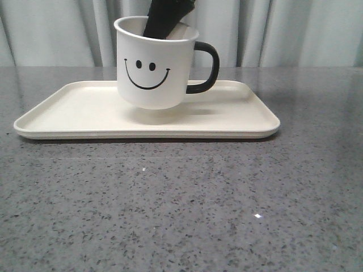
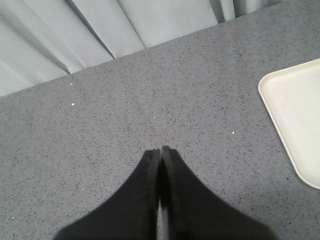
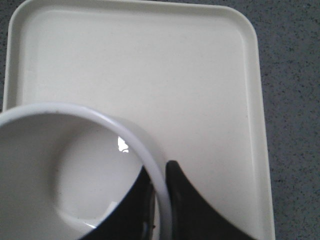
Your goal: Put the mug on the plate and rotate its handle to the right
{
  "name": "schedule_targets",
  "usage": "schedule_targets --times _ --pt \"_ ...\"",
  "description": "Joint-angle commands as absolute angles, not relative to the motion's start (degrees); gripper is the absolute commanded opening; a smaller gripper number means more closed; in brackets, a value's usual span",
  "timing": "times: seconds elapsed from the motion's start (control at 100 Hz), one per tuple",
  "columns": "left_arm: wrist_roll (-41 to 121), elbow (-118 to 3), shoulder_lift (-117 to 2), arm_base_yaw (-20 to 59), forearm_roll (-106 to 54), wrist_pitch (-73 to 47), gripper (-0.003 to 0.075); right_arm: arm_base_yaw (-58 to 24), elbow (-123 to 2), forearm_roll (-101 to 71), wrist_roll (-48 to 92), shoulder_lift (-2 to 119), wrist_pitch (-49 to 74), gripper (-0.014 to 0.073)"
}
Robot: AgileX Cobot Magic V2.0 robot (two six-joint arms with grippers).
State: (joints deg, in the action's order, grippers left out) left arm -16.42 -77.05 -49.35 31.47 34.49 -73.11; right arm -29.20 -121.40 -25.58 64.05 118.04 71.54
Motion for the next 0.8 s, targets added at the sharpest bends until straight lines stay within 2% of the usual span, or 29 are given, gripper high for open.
schedule_targets --times 0.0,0.79 --pt "-16.87 -78.32 -49.29 31.75 36.56 -72.06 -0.0020 -29.11 -122.71 -28.02 64.63 114.70 76.57 -0.0116" --pt "-16.87 -78.32 -49.29 31.75 36.56 -72.06 -0.0020 -29.11 -122.71 -30.64 64.85 116.53 76.57 -0.0116"
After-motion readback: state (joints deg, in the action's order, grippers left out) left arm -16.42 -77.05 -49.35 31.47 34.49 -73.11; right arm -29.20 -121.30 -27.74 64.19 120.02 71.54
